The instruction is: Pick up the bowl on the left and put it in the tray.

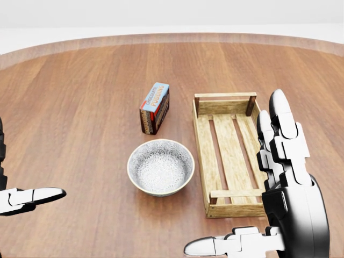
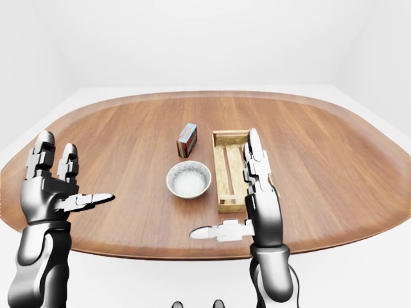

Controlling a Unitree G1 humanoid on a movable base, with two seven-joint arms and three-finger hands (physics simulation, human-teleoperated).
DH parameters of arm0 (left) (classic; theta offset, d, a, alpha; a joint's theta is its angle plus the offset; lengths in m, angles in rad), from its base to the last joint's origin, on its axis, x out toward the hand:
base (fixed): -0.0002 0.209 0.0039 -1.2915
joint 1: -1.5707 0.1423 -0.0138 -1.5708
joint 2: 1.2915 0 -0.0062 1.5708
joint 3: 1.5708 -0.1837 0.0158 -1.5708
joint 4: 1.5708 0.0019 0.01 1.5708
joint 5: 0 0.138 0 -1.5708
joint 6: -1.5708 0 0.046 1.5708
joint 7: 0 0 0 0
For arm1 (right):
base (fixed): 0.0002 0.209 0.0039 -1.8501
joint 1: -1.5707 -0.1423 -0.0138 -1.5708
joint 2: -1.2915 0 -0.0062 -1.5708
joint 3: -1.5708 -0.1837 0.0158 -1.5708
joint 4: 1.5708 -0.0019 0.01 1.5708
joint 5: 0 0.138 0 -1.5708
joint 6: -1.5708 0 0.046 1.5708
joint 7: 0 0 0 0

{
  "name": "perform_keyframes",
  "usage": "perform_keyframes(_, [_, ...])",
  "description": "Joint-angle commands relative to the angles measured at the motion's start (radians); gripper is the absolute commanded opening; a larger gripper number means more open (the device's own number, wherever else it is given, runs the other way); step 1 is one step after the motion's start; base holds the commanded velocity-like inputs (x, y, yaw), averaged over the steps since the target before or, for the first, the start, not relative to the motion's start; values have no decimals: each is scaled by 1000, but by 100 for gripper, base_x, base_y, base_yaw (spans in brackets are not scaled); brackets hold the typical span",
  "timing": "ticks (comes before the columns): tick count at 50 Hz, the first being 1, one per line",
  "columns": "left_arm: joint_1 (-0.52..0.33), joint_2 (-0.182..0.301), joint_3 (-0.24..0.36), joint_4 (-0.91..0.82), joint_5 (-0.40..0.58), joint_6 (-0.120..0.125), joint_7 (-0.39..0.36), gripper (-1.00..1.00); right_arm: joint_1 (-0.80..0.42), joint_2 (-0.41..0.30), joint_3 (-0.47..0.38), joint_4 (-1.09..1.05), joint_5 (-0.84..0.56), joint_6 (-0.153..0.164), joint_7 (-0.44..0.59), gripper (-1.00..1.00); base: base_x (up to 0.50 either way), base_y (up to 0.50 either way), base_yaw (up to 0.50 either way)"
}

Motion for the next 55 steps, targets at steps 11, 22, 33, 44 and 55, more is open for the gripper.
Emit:
perform_keyframes(11, [4, 0, 6, -17, -7, 0, 0, 100, 4, 1, -3, -1, -2, 0, 4, 100, 50, 0, 0])
perform_keyframes(22, [4, 0, 9, -17, -8, 0, -2, 100, 7, 0, -3, -2, -3, 0, 5, 100, 50, 0, 0])
perform_keyframes(33, [0, 3, 12, -15, -12, 0, -1, 100, 8, -1, 8, -15, -11, 0, 2, 100, 41, -1, 0])
perform_keyframes(44, [1, 4, 18, -18, -17, 0, 0, 100, -44, -22, 82, 26, -127, 0, 12, 100, 0, 0, 0])
perform_keyframes(55, [2, 5, 18, -20, -17, 0, -2, 100, -151, -35, 186, 58, -347, 0, 113, 100, 0, 0, 0])
